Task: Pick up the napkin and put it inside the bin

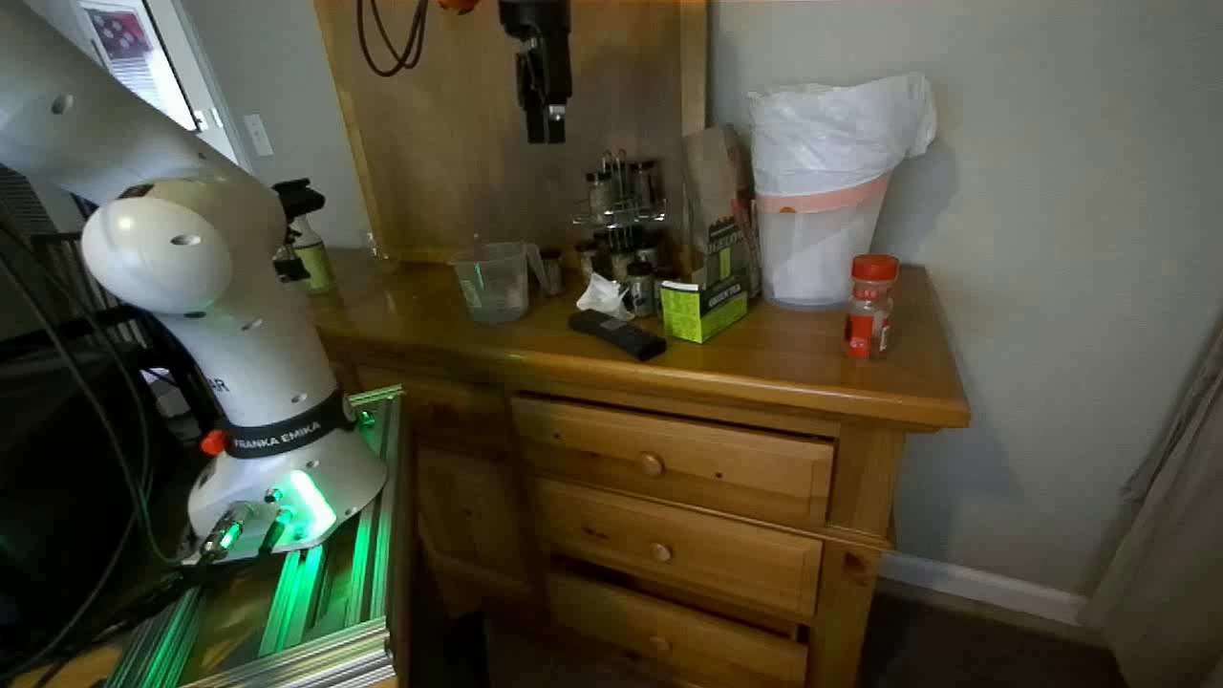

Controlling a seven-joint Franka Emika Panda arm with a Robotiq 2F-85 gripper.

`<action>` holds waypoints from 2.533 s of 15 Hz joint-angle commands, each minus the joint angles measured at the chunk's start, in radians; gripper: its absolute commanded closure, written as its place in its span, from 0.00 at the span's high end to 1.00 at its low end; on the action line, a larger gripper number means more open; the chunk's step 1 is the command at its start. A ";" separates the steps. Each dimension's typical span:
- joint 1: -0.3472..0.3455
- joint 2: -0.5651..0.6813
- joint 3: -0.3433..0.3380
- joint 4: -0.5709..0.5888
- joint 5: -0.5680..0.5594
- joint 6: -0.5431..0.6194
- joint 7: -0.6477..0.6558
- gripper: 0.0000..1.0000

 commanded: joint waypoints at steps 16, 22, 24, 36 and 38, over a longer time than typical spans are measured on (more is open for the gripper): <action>0.091 0.145 -0.040 -0.254 0.197 0.437 -0.087 1.00; 0.128 0.237 -0.045 -0.286 0.247 0.570 -0.160 1.00; 0.158 0.298 -0.043 -0.289 0.280 0.675 -0.231 1.00; 0.198 0.561 -0.004 -0.211 0.528 0.955 -0.430 1.00; 0.194 0.594 0.007 -0.196 0.516 0.987 -0.431 1.00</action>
